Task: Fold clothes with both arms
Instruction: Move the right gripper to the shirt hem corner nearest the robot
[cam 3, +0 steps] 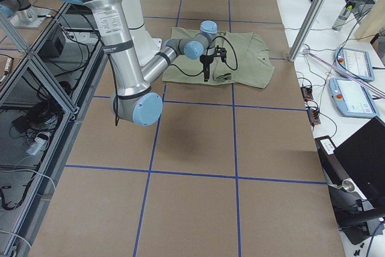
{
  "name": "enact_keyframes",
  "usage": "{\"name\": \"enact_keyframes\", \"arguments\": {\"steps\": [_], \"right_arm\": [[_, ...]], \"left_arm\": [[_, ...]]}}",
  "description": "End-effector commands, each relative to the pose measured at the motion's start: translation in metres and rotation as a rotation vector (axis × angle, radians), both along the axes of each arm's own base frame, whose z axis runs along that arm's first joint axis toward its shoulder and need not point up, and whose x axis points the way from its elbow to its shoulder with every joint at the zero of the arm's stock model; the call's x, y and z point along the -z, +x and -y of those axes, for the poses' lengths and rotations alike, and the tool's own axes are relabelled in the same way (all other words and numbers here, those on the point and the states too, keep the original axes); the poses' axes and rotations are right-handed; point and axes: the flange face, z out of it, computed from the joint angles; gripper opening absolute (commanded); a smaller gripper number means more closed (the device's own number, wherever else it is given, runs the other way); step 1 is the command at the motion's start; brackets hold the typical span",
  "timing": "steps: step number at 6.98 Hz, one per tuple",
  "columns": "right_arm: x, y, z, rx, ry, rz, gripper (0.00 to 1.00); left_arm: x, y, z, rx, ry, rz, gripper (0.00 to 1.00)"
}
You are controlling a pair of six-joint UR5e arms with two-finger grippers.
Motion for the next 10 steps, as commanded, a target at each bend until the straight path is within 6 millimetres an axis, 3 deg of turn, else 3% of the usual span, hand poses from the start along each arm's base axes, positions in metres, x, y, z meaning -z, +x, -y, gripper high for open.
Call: {"name": "enact_keyframes", "arguments": {"steps": [1,2,3,5,7,9,10], "right_arm": [[0.025,-0.014,-0.058,-0.039,-0.023,0.037,1.0],[0.033,-0.033,-0.085,-0.062,-0.056,0.063,1.0],[0.025,-0.054,-0.122,-0.114,-0.08,0.073,1.0],[-0.012,-0.061,-0.172,-0.142,-0.096,0.076,1.0],[-0.035,-0.062,-0.194,-0.172,-0.146,0.064,1.0],[-0.034,-0.064,-0.198,-0.173,-0.16,0.063,0.97],[-0.033,-0.065,-0.198,-0.171,-0.161,0.066,0.88]], "left_arm": [[-0.008,0.016,-0.019,0.002,-0.027,-0.039,1.0],[-0.011,0.023,-0.026,0.008,-0.029,-0.067,1.0],[-0.009,0.027,-0.028,0.012,-0.006,-0.073,1.0],[0.002,0.023,-0.033,0.02,0.021,-0.087,1.0],[0.019,0.016,-0.047,0.016,0.044,-0.117,1.0],[0.02,0.018,-0.049,0.009,0.046,-0.12,1.0],[0.02,0.018,-0.049,0.01,0.046,-0.118,1.0]]}}
